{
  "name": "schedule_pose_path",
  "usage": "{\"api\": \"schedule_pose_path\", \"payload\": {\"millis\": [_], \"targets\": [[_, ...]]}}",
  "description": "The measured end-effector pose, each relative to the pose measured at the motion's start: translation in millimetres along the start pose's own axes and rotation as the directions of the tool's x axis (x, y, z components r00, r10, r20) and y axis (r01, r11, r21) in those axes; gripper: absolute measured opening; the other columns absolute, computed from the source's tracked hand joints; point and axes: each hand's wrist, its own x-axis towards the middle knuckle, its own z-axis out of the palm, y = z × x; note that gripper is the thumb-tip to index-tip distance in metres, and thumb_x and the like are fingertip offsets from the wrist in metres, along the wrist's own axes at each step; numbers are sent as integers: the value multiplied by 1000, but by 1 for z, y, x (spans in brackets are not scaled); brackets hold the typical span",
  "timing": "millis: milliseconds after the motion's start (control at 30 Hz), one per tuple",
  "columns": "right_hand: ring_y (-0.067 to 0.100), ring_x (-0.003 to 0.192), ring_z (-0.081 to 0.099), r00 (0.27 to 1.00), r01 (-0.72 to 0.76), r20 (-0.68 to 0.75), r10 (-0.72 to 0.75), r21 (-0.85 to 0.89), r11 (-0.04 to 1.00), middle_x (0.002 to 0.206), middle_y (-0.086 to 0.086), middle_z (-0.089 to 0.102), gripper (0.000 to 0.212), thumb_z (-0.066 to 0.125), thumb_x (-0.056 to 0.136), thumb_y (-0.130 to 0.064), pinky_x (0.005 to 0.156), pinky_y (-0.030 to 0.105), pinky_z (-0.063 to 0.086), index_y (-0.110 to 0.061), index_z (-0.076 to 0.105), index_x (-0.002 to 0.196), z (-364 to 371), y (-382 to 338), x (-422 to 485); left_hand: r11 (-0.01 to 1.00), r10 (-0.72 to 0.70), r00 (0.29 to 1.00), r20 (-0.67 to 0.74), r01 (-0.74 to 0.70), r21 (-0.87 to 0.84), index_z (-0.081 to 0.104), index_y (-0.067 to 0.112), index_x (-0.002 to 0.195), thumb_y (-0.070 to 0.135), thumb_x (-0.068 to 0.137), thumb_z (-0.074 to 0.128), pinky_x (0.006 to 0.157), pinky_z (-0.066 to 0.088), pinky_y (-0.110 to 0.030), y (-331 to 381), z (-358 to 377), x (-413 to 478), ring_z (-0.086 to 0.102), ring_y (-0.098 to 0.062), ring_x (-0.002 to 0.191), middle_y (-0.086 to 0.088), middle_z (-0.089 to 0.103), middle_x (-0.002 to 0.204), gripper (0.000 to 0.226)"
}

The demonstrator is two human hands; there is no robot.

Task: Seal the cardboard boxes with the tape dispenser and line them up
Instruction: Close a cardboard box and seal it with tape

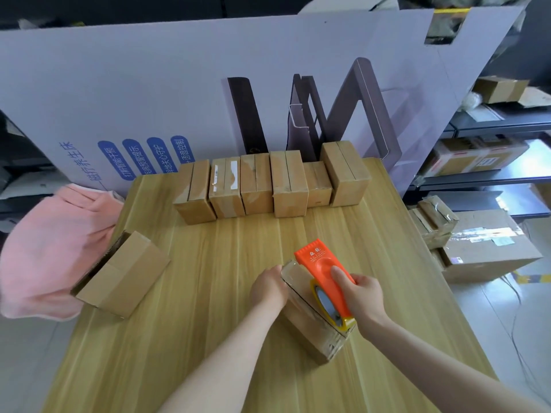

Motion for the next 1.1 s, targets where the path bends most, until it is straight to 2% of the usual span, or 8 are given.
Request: {"api": "schedule_pose_path", "payload": {"millis": [100,233,467,700,800,933,1033,1100], "targets": [[18,50,49,1000,-30,2,30,36,999,55,8,55,57,68,84,-43,51,29,37,14,63,78,-3,0,2,999,-29,994,105,26,32,57,21,84,25,88,44,64,41,-26,4,-7,12,59,-24,81,0,64,89,14],[18,51,49,1000,-24,6,24,59,998,56,8,55,56,67,85,-41,50,28,37,14,63,77,-7,1,3,981,147,984,101,-158,113,53,20,125,17,86,49,90,48,-36,7,-1,23,48,-23,117,-1,49,130,39],[19,55,57,999,-23,31,21,54,998,62,11,64,53,69,83,-43,54,32,44,10,67,79,0,3,2,974,81,963,256,-131,186,54,14,123,7,86,53,95,46,-37,16,-7,47,51,-31,116,-10,47,133,38],[19,53,52,999,-39,-3,40,80,996,58,9,59,51,68,85,-42,53,29,39,9,67,76,-10,-3,7,992,81,969,-235,-101,-73,53,20,136,15,89,63,97,43,-29,-15,0,1,47,-18,124,3,53,132,48],[21,57,56,998,-61,5,60,84,995,63,11,62,53,68,84,-44,56,31,42,8,68,79,-9,-4,10,985,-10,977,-215,-28,-170,65,21,122,22,94,56,83,46,-25,-28,5,-10,60,-19,109,3,65,118,29],[20,55,53,999,-48,27,46,67,997,62,11,59,53,68,84,-43,53,30,40,9,66,77,-4,-3,6,956,-117,991,-61,96,-277,53,20,136,8,97,47,82,35,-12,-30,11,-8,55,-12,119,4,61,128,42],[19,52,50,999,-39,39,37,56,998,61,12,57,43,68,85,-42,51,28,37,-2,63,68,-5,-5,2,945,-144,941,-306,40,-324,53,15,135,26,90,65,98,40,-29,-32,16,-19,49,-21,124,-2,57,129,48],[20,54,50,999,-37,34,36,52,998,61,11,56,43,67,85,-43,52,29,37,-4,62,69,-8,-6,3,878,-330,851,-408,117,-465,59,10,120,40,76,76,90,47,-38,-36,22,-28,54,-25,110,-3,59,112,56]]}}
